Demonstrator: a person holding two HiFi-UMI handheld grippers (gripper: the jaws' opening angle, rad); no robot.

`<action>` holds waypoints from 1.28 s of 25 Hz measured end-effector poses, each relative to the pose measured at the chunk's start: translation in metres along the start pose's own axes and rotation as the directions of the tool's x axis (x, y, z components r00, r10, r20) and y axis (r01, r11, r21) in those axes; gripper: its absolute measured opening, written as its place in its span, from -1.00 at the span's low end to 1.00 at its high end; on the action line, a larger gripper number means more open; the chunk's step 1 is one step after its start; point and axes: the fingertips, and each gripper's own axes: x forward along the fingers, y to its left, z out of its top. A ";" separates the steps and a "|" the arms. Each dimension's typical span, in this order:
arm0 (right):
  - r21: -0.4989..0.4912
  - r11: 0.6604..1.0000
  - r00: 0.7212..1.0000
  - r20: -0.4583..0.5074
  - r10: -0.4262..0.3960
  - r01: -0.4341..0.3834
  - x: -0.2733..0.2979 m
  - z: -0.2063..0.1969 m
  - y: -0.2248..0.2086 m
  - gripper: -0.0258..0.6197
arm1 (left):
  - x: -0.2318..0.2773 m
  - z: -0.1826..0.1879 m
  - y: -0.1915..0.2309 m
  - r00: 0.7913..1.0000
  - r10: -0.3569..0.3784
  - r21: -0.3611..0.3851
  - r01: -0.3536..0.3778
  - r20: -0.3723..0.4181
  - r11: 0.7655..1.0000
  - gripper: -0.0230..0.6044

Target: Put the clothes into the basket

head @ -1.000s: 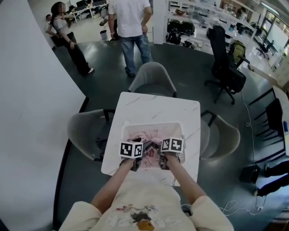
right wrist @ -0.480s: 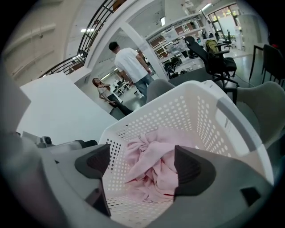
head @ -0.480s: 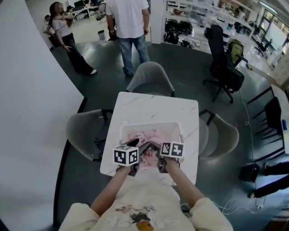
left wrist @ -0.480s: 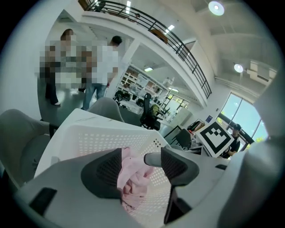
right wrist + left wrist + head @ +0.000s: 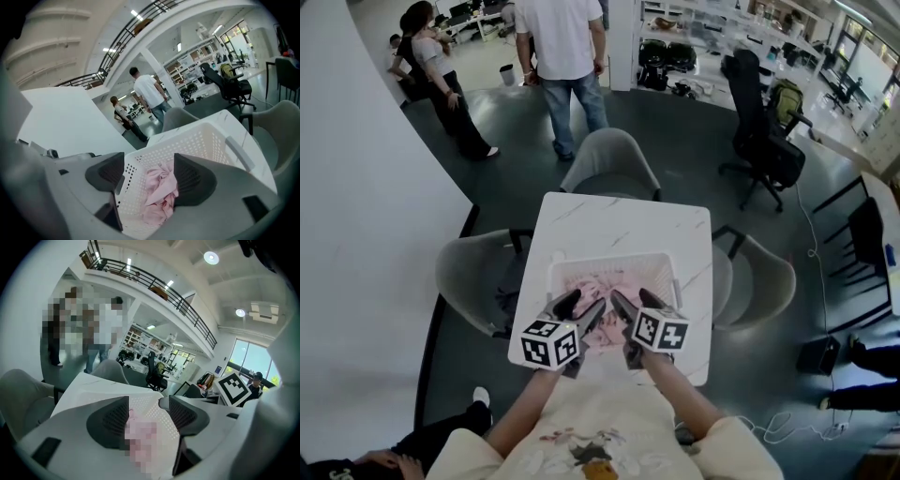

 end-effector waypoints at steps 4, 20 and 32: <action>-0.054 0.998 0.995 0.089 0.041 -0.037 -0.019 0.021 0.026 0.04 | -0.012 0.011 -0.010 0.997 -0.047 0.000 0.047 0.053 0.999 -0.06; -0.321 0.947 0.944 0.316 0.097 0.010 -0.081 0.053 0.073 -0.73 | -0.056 0.018 -0.037 0.986 -0.044 0.080 0.031 0.161 0.996 -0.62; -0.416 0.910 0.917 0.362 0.165 0.000 -0.098 0.058 0.093 -0.76 | -0.076 0.027 -0.051 0.975 -0.022 0.144 -0.010 0.223 0.990 -0.89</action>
